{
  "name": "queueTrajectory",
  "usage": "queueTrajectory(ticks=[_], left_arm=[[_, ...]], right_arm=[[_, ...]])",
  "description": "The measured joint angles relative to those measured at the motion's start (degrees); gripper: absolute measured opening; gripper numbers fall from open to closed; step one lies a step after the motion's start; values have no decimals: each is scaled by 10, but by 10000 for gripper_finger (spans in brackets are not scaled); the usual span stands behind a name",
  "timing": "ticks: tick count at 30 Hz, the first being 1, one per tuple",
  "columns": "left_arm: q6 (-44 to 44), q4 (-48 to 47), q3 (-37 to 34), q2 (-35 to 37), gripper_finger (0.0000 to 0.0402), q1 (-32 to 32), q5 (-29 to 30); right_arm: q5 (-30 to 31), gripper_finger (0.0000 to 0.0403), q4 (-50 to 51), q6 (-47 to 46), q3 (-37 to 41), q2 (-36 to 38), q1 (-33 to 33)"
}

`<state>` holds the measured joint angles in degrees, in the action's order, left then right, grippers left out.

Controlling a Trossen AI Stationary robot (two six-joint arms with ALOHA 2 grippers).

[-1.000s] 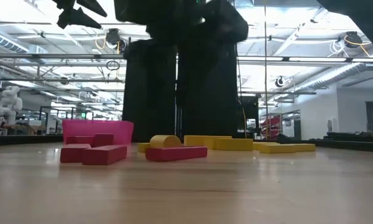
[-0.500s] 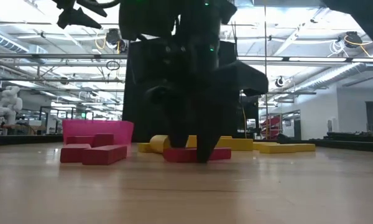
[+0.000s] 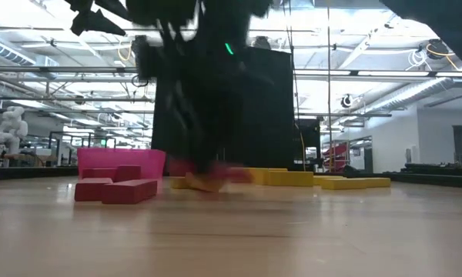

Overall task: Sort blocks
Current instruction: Put the red block into the red bin

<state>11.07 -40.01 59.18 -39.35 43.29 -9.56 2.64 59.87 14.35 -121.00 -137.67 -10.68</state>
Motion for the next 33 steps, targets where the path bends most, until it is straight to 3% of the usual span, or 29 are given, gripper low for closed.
queueTrajectory(ticks=[5,11,16,19,23,33], left_arm=[[0,0,0,0,246,0,0],[0,11,0,0,246,0,-7],[-14,58,0,-1,246,-2,-91],[-9,110,-8,-3,246,-14,-135],[17,195,-21,-16,246,-47,-149],[-14,409,-26,-71,246,-157,-189]], right_arm=[[38,106,3,-12,-140,17,20],[60,106,-127,-55,-95,135,61],[56,106,-213,-66,-97,205,93],[54,106,-271,-68,-96,228,107],[50,106,-342,-69,-96,254,119],[29,106,-399,-68,-96,265,133]])
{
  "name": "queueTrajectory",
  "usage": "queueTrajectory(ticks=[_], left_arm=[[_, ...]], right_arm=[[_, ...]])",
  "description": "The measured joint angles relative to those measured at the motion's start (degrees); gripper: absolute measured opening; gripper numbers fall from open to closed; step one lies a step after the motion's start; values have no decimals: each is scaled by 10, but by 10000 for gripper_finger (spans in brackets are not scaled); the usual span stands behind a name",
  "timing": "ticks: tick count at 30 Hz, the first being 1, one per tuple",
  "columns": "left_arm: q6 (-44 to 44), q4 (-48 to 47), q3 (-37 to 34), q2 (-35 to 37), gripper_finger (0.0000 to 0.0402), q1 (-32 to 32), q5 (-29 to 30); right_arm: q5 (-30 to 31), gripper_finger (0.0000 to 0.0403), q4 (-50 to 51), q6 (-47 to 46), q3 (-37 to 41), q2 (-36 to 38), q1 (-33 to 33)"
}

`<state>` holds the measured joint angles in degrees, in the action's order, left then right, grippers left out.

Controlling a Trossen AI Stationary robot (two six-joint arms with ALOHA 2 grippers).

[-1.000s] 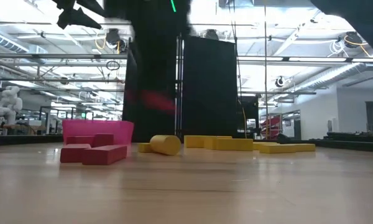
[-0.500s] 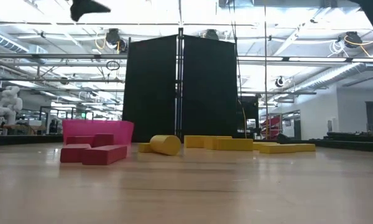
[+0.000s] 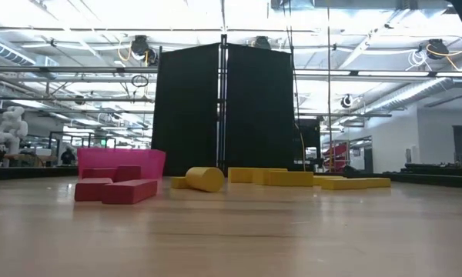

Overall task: Sort blocks
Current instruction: Put the red block into the red bin

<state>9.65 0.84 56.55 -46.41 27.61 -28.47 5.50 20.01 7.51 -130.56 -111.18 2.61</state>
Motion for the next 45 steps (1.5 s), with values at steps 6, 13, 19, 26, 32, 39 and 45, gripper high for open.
queueTrajectory(ticks=[6,13,19,26,32,39,45], left_arm=[[-41,8,0,-25,246,-32,-22],[-44,34,0,-62,246,-41,-8],[-45,67,0,-78,246,-41,-6],[-44,115,0,-76,246,-42,-5],[-41,111,0,-96,246,-54,-15],[-41,120,0,-121,246,-62,-16],[-40,138,0,-111,246,-62,-16]], right_arm=[[0,106,0,7,0,1,1],[-14,106,0,6,0,3,8],[-18,106,0,6,0,3,7],[-29,106,-1,-2,0,3,8],[-39,106,-7,-4,0,3,8],[-56,106,-17,-9,0,3,8],[-56,106,-5,-9,0,3,8]])
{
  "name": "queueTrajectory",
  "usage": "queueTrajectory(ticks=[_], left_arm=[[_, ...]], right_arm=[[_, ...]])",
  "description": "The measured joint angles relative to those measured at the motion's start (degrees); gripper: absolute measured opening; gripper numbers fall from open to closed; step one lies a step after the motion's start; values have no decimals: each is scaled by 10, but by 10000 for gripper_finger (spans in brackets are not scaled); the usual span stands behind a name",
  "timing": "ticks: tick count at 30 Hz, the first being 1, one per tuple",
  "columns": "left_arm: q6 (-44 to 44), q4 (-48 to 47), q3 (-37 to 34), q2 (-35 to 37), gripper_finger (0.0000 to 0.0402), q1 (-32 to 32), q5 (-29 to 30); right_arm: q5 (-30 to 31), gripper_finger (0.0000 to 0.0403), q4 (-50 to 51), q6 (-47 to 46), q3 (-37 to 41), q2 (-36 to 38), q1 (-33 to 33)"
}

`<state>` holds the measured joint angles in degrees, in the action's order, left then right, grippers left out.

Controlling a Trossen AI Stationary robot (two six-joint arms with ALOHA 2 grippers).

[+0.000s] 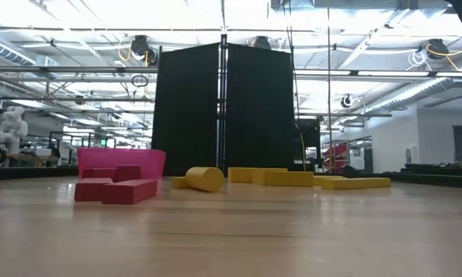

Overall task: Sort blocks
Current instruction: Put the red block into the red bin

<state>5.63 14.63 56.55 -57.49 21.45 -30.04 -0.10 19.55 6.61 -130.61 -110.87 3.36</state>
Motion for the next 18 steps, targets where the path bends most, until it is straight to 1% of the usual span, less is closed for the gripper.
queueTrajectory(ticks=[5,18], left_arm=[[0,0,0,12,246,0,0],[0,-13,0,7,246,0,-5]], right_arm=[[0,106,3,0,0,0,0],[0,106,-4,0,0,0,0]])
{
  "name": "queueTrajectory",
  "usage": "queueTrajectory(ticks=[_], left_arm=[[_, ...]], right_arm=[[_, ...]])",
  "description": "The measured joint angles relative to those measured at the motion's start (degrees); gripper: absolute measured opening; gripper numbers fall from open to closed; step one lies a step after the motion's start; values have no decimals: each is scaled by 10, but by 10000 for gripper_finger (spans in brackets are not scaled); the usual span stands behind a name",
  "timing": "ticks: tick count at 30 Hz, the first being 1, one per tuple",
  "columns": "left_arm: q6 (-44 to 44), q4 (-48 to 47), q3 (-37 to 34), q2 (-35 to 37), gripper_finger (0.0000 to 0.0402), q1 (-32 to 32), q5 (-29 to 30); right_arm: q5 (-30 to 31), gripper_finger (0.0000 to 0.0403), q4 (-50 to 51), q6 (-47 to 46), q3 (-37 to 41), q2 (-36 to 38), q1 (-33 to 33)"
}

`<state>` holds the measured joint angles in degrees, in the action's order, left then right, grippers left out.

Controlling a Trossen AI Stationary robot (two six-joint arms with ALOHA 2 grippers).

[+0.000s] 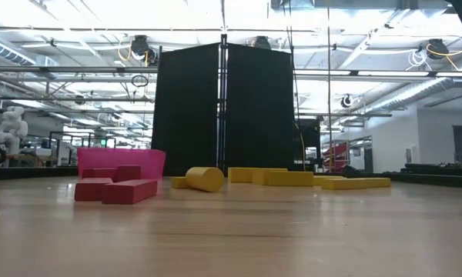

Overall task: Sort blocks
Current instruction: Put the red block into the red bin

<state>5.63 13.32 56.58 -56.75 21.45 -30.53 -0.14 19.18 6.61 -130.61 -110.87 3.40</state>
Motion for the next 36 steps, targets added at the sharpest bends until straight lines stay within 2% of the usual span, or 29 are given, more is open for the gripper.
queueTrajectory(ticks=[5,12,22,24,28,31,33,36], left_arm=[[-5,-1,0,0,230,0,5],[-33,-3,0,0,135,-1,1],[-30,-6,0,0,135,0,3],[-27,-9,0,0,135,0,9],[-21,-14,0,0,135,0,17],[-24,-29,0,2,135,0,27],[-26,-31,0,3,135,0,30],[-26,-33,0,7,135,0,31]], right_arm=[[0,106,0,0,0,0,0],[3,106,6,-8,0,0,1],[3,107,8,-25,0,0,2],[3,141,13,-36,0,0,4],[-1,268,54,-66,0,5,13],[-2,335,90,-96,0,20,18],[-2,356,104,-99,0,36,18],[-3,363,146,-73,0,67,16]])
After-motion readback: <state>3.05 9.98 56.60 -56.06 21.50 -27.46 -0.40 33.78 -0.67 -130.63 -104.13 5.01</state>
